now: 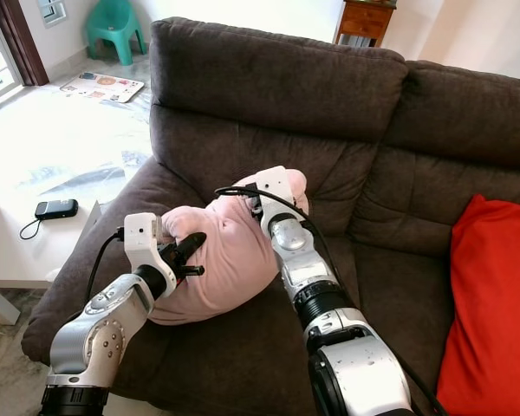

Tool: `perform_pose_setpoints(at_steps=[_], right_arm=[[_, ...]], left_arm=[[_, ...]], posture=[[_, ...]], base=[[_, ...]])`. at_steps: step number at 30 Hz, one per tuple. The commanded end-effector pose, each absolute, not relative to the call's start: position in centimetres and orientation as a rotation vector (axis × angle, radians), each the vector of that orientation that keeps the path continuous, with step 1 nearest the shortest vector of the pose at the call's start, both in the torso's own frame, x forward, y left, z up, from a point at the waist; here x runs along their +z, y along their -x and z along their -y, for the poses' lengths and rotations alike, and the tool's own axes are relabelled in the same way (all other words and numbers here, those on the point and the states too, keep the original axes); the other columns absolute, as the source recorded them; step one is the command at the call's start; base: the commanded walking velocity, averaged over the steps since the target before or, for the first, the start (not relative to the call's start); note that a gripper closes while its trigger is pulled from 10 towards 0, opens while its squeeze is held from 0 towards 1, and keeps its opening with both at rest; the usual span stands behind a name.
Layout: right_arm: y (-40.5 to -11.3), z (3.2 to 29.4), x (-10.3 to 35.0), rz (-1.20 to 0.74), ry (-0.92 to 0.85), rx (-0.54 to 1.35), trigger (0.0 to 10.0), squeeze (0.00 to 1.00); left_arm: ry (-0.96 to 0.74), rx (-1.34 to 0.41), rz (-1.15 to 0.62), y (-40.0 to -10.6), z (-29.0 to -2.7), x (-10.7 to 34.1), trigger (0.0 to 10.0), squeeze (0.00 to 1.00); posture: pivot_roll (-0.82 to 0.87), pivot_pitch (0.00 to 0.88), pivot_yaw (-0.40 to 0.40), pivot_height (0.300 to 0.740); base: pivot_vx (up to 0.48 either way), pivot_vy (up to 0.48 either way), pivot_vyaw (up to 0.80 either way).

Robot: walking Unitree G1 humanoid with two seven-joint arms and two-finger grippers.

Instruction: Move the pillow to the sofa from floor

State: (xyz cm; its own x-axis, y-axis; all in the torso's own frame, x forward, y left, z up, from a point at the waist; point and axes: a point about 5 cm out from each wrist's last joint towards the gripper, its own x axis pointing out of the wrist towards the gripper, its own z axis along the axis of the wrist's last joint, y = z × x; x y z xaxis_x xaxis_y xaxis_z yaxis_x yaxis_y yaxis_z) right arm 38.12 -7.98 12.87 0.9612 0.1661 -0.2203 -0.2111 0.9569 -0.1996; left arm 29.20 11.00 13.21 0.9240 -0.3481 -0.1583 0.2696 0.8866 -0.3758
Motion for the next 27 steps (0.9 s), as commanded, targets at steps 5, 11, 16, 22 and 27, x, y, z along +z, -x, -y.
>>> perform_pose_setpoints(at_steps=[5,11,16,22,27], right_arm=[[-38.0,6.2,14.0,-0.130,0.197,0.264,10.0,1.00],[-38.2,6.7,14.2,-0.121,0.206,0.225,10.0,1.00],[-38.5,7.4,14.5,-0.110,0.221,0.189,10.0,1.00],[-38.7,8.3,15.2,-0.079,0.230,0.137,10.0,0.00],[-38.9,9.7,15.9,-0.047,0.216,0.077,10.0,0.00]], left_arm=[[0.376,-0.419,-0.194,-29.5,-8.7,14.3,10.0,0.00],[0.372,-0.412,-0.196,-29.5,-8.7,14.2,10.0,0.00],[0.369,-0.410,-0.197,-29.5,-8.7,14.2,10.0,0.00],[0.372,-0.403,-0.199,-29.5,-8.8,14.0,10.0,0.00],[0.377,-0.361,-0.195,-29.7,-9.2,14.0,10.0,0.00]], posture=[[0.09,0.000,-0.124,0.740],[0.09,0.000,-0.123,0.740],[0.09,0.000,-0.121,0.740],[0.09,0.000,-0.119,0.740],[0.09,0.000,-0.119,0.740]], base=[[0.000,0.000,0.00],[0.000,0.000,0.00],[0.000,0.000,0.00],[0.000,0.000,0.00],[0.000,0.000,0.00]])
